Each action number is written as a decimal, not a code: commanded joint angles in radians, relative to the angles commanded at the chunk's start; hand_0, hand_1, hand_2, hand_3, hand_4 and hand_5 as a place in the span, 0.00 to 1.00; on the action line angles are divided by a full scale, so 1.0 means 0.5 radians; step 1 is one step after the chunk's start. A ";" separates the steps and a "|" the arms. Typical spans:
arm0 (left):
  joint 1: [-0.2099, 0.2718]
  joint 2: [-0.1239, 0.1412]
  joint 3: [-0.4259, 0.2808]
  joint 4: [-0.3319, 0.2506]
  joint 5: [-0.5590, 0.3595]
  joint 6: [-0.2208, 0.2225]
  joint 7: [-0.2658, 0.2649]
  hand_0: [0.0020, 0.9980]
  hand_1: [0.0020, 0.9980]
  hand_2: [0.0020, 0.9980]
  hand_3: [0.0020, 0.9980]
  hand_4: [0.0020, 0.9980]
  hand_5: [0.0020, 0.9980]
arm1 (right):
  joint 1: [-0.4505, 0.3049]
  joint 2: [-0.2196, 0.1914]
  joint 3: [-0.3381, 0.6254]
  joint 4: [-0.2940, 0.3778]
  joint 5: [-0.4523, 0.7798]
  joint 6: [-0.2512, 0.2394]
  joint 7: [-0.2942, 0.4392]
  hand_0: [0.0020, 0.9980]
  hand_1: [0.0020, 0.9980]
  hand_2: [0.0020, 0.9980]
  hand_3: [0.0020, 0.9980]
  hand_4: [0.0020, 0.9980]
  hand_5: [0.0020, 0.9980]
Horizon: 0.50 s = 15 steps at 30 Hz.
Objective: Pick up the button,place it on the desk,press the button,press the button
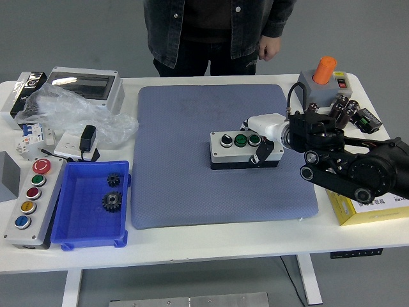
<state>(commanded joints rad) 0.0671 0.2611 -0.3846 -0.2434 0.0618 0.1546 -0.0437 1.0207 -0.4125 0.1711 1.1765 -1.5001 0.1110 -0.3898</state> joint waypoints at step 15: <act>0.004 -0.001 0.019 -0.003 -0.020 -0.001 -0.007 0.72 0.76 0.70 0.77 0.82 0.40 | 0.004 -0.005 0.041 -0.006 -0.001 0.055 0.026 0.77 0.79 0.85 0.82 1.00 0.57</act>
<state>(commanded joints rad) 0.0693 0.2606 -0.3750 -0.2447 0.0520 0.1541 -0.0474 1.0229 -0.4149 0.1914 1.1737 -1.5004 0.1384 -0.3766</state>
